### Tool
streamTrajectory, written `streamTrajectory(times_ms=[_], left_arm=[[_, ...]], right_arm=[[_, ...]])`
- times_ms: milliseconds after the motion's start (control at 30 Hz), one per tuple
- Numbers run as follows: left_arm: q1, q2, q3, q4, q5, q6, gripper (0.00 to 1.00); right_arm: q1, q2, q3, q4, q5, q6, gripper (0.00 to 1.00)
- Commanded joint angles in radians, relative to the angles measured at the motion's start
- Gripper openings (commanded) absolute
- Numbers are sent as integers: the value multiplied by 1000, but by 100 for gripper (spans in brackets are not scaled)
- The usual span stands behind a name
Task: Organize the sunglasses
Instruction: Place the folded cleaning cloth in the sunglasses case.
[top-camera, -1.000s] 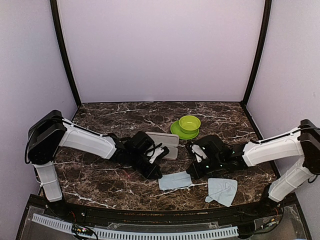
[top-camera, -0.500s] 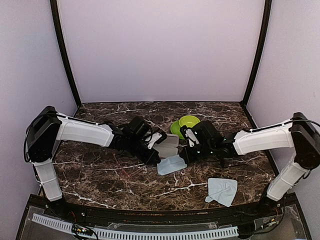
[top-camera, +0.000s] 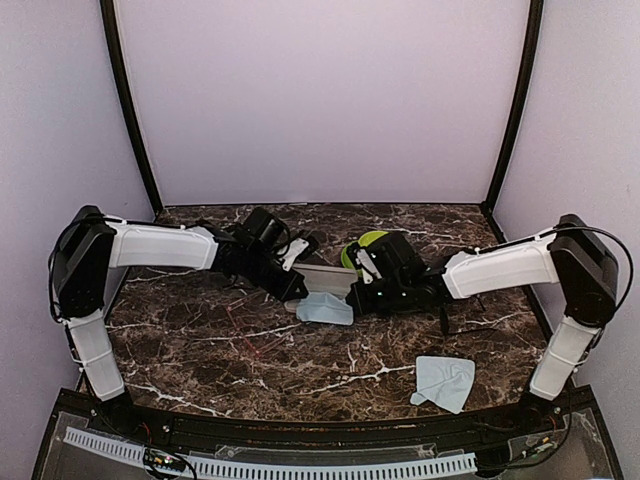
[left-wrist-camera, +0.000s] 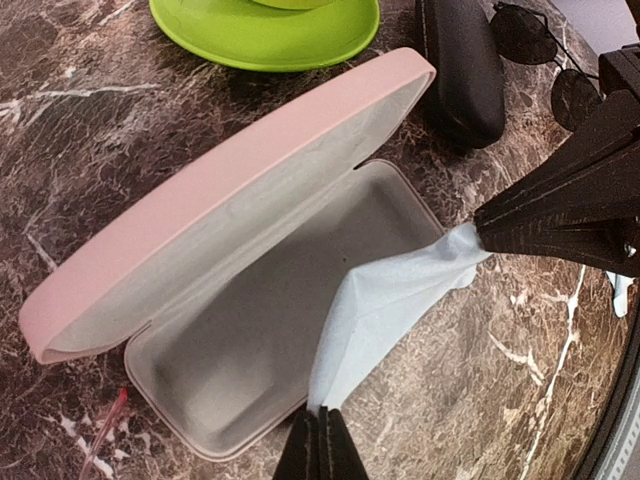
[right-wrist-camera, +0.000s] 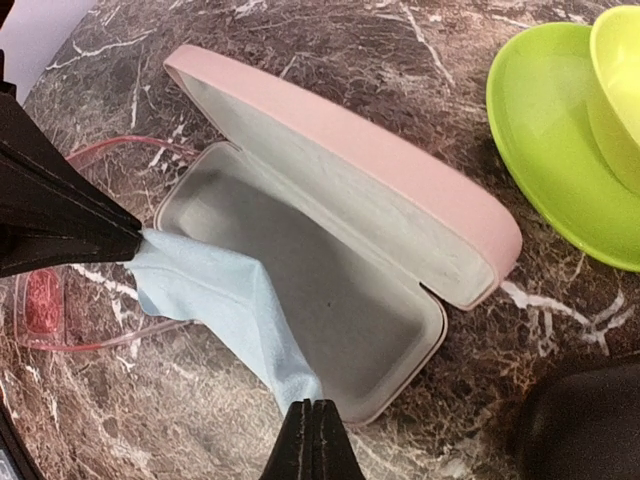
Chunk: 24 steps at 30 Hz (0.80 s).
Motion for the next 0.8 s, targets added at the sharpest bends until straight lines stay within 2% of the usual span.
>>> streamTrajectory(times_ms=[0, 767], left_arm=[[30, -8, 30, -53, -16, 25, 0], [66, 82, 99, -48, -46, 36, 0]], right_arm=[[-14, 41, 53, 40, 11, -18, 0], [-44, 130, 127, 30, 18, -44, 0]])
